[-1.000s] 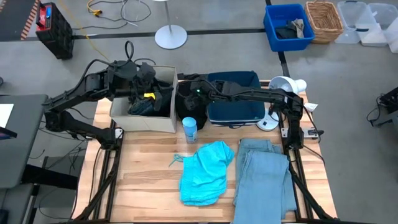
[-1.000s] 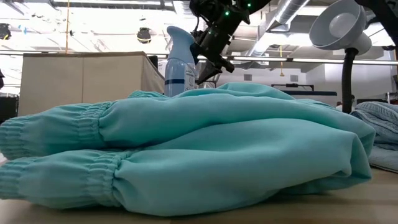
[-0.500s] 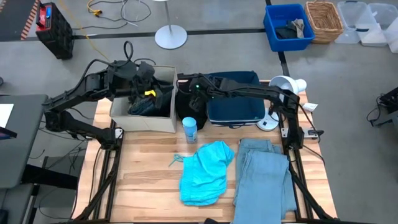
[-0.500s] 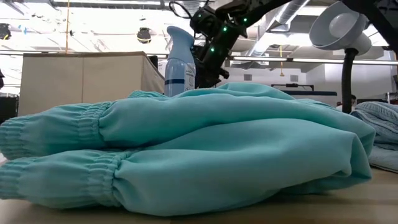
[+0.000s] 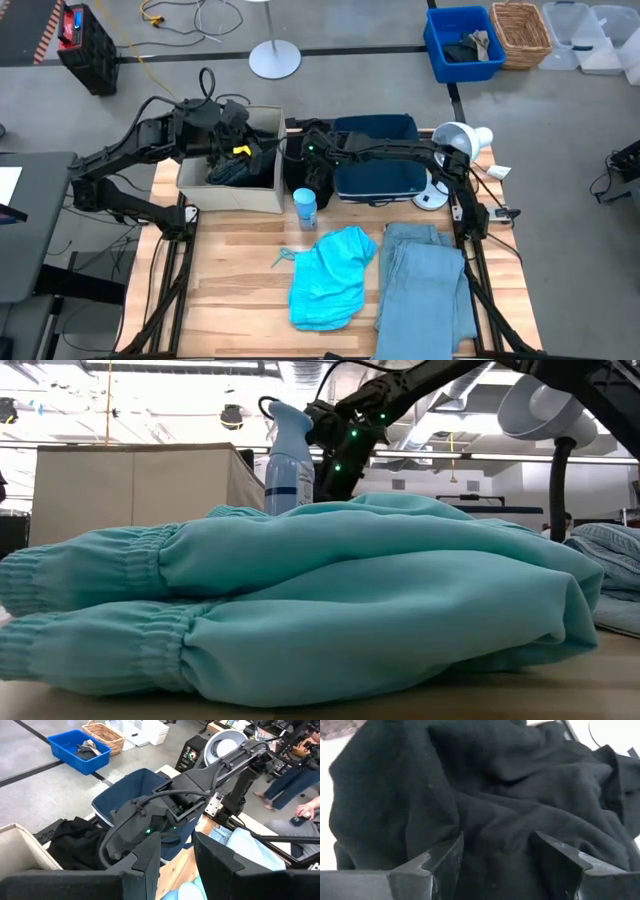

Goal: Sort clothes
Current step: Put the black shirt into the laundry organizer

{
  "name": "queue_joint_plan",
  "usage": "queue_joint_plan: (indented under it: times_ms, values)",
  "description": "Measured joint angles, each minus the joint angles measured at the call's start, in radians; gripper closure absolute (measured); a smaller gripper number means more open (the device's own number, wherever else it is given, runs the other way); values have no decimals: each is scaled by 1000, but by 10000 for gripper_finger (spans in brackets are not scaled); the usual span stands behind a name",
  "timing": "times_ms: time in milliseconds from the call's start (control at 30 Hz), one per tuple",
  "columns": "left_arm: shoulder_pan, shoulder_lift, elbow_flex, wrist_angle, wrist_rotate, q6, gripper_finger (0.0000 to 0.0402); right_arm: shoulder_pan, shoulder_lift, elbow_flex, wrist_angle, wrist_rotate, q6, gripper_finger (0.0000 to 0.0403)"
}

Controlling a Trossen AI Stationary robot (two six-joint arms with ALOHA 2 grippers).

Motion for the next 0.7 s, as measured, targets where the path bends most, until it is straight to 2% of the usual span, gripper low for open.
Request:
queue_joint_plan:
  times_ms: [300,500,700]
  values:
    - [0,0,0,0,1,1,288,5,16,0,1,-11,-46,145]
    - [0,0,0,0,1,7,288,10,21,-2,2,-52,-166,148]
    - [0,0,0,0,1,15,288,3,23,-4,-9,-96,-186,156]
